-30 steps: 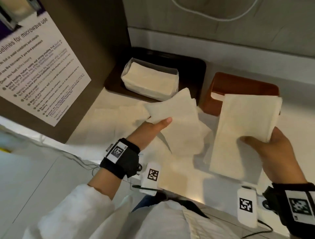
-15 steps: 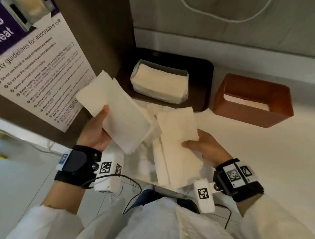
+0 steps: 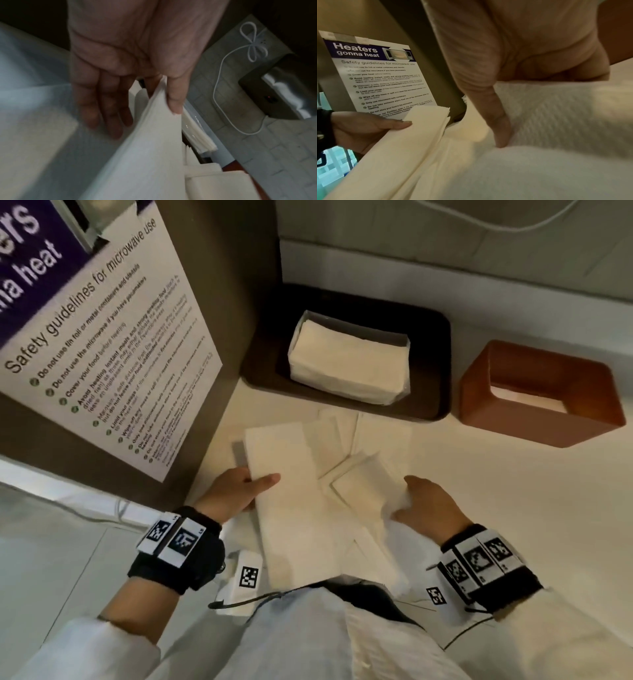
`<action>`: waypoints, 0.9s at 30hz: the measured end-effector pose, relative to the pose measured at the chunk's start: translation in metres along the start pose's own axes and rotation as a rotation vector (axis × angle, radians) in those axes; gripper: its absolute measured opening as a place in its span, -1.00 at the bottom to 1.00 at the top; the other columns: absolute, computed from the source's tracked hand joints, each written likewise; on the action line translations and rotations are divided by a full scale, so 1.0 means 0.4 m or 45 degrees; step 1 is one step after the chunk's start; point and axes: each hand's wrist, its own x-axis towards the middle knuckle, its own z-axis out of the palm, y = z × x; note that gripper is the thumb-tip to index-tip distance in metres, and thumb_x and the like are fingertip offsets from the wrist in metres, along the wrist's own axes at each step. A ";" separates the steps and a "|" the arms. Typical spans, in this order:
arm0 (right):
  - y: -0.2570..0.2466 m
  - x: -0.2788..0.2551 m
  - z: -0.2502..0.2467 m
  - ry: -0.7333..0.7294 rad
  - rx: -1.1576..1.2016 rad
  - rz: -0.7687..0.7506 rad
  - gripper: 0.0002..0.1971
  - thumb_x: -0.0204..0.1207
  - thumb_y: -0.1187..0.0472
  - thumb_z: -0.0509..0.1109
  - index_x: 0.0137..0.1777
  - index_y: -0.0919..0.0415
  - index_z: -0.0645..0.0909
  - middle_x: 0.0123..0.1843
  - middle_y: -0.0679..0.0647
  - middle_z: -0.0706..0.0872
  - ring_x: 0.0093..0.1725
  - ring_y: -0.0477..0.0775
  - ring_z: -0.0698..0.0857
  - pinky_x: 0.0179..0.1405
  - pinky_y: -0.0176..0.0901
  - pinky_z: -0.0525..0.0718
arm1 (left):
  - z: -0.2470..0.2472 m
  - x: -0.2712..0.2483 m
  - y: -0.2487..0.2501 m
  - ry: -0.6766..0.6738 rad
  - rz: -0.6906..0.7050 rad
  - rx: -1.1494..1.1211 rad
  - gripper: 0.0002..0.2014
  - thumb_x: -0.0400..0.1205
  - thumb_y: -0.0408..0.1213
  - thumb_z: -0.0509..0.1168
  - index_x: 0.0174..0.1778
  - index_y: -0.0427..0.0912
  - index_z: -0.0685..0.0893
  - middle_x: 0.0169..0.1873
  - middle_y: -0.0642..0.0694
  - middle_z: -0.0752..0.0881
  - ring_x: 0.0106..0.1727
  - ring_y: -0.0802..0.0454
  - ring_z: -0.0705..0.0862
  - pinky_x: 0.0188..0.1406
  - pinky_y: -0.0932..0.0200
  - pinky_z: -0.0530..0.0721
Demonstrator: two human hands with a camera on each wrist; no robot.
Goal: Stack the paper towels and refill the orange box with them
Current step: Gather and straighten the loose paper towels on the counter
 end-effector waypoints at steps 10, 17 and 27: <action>0.041 0.002 -0.022 -0.024 0.442 -0.092 -0.70 0.30 0.34 0.49 -0.33 -0.02 0.43 -0.36 -0.09 0.53 -0.32 -0.05 0.54 -0.48 -0.48 0.42 | 0.021 -0.037 0.062 0.296 0.384 0.181 -0.91 0.53 -0.23 0.37 -0.13 -0.16 0.69 -0.16 -0.03 0.78 -0.02 -0.03 0.73 0.04 0.00 0.68; 0.101 -0.014 -0.093 -0.016 1.445 -0.076 -0.44 0.32 0.42 0.50 0.33 0.21 0.45 0.18 0.21 0.71 0.13 0.19 0.70 0.01 -0.05 0.68 | 0.050 -0.170 0.246 -0.146 0.693 -0.780 -0.72 0.24 -0.09 0.39 -0.14 0.06 0.75 -0.16 0.12 0.83 -0.08 0.17 0.78 -0.21 0.24 0.75; 0.102 -0.024 -0.038 -0.026 1.825 -0.168 -0.60 0.46 0.46 0.30 0.29 0.17 0.55 0.13 0.16 0.77 0.11 0.09 0.75 -0.03 -0.09 0.74 | 0.359 0.031 0.270 -0.081 0.530 0.025 -0.79 0.56 -0.28 0.36 0.02 -0.33 0.69 0.04 -0.30 0.75 -0.08 -0.06 0.69 -0.15 0.24 0.63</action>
